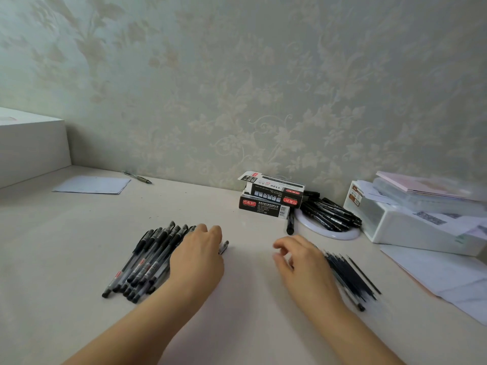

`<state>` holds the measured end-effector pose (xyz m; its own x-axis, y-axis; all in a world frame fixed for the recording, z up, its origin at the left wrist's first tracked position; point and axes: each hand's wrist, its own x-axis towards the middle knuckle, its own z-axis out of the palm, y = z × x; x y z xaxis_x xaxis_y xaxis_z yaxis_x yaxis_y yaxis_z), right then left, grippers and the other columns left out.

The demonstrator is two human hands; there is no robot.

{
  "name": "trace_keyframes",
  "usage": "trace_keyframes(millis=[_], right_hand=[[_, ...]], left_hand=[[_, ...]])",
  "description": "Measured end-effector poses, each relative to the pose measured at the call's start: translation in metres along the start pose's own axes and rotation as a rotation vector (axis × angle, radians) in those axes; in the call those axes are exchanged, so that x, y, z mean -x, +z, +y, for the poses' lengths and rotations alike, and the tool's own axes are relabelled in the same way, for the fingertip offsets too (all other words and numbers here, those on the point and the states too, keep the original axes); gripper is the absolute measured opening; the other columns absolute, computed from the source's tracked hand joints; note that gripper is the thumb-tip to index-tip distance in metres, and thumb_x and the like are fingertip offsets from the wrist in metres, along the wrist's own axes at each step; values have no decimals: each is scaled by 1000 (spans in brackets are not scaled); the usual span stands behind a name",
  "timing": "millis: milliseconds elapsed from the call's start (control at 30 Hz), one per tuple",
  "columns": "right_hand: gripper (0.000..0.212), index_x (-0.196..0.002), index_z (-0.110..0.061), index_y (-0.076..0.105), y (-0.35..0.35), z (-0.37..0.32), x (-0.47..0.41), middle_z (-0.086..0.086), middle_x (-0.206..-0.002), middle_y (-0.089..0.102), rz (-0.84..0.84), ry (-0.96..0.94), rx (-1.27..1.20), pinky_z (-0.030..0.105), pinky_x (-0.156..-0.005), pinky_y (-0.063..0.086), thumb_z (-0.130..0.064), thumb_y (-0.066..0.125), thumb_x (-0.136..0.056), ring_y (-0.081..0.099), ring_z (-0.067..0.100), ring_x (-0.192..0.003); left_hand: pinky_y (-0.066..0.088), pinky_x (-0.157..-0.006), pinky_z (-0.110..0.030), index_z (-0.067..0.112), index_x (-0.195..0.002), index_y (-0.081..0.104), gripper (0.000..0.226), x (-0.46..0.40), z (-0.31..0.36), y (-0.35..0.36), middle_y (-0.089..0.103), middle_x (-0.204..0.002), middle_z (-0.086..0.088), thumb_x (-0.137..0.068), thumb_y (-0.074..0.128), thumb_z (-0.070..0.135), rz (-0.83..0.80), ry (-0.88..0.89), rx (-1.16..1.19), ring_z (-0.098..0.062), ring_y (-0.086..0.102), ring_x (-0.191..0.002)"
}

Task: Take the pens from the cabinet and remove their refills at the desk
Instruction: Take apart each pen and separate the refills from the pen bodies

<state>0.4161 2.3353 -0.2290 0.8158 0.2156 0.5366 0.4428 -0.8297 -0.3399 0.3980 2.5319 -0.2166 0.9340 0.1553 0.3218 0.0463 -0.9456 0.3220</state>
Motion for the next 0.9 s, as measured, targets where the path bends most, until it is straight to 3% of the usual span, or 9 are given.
trace_keyframes(millis=[167,300,433,533,767,900], right_hand=[[21,-112,-16,65,-23,30,-3,1,-110,57,38,279,289,37,-83,49,-24,57,-95,57,23,-99],[24,-109,-18,65,-26,39,-2,1,-112,55,-59,373,433,31,-79,48,-35,51,-97,54,21,-100],[24,-108,-22,63,-23,40,-5,-2,-111,53,-79,363,500,29,-79,47,-39,50,-98,52,19,-102],[21,-107,-21,61,-21,39,-7,-2,-112,52,-64,338,501,28,-80,45,-37,50,-99,51,18,-102],[21,-113,-22,52,-15,33,-8,-4,-115,59,-131,197,556,29,-81,42,-38,44,-101,54,18,-106],[17,-113,-21,54,-11,29,-10,-3,-116,58,-167,118,612,30,-82,41,-26,40,-103,54,19,-108]], left_hand=[[32,-53,-27,22,-110,52,34,-1,-1,-1,46,-105,1,-85,45,1,17,-11,-12,-21,50,-93],[36,-59,-26,24,-111,53,20,0,2,0,46,-105,4,-92,49,19,50,21,31,-17,49,-92],[41,-64,-24,28,-109,56,17,4,8,2,45,-100,9,-94,52,33,70,110,113,-13,52,-93],[37,-61,-22,30,-102,58,12,9,14,3,45,-93,13,-94,52,35,59,199,161,-9,48,-81],[42,-60,-20,30,-91,63,11,13,20,6,52,-87,13,-92,52,29,13,307,235,-4,49,-71],[47,-64,-22,27,-89,66,13,13,19,7,57,-86,12,-91,53,27,-2,330,257,-4,51,-72]])
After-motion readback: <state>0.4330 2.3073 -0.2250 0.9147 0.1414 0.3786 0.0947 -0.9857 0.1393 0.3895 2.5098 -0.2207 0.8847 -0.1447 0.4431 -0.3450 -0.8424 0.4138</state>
